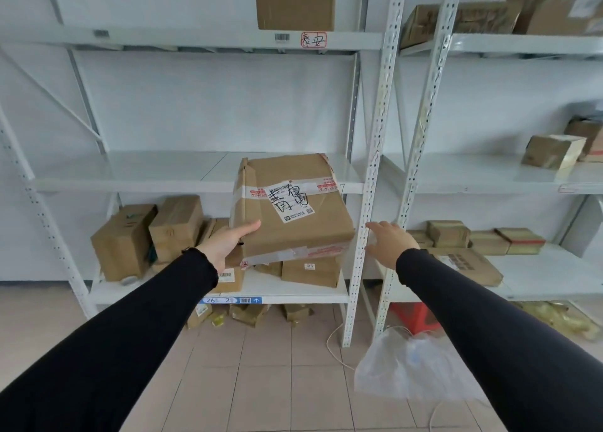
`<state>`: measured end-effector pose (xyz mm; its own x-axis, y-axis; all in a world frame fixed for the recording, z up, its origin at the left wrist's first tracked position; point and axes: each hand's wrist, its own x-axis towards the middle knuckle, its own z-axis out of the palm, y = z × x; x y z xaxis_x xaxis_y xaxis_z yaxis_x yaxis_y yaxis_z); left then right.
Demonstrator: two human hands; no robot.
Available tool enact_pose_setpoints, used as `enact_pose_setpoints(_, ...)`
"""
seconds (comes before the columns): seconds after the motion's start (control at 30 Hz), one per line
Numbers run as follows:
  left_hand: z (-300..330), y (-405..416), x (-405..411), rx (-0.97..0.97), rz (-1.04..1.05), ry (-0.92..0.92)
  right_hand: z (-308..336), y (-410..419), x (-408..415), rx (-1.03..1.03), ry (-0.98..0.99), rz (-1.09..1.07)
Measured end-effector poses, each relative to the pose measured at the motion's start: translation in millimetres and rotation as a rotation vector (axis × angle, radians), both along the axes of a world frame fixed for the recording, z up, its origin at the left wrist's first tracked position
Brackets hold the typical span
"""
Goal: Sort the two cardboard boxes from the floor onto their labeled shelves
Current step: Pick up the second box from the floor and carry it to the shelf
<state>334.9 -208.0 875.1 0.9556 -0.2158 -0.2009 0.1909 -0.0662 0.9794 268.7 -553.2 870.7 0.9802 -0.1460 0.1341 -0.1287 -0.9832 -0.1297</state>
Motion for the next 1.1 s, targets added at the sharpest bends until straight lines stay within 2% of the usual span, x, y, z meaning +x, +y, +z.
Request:
enact_pose_setpoints(0.23, -13, 16, 118, -0.022, -0.022, 0.027, -3, 21, 103, -0.012, 0.001, -0.011)
enact_pose_setpoints(0.53, 16, 38, 251, 0.021, -0.028, -0.005, 8, 69, 235, 0.007, -0.043, 0.027)
enact_pose_setpoints(0.93, 7, -45, 402, 0.067, -0.089, -0.013, 2, -8, 376, -0.011, -0.06, -0.039)
enact_pose_setpoints(1.1, -4, -69, 462, 0.085, -0.091, 0.048, -3, -34, 422, -0.005, -0.032, -0.058)
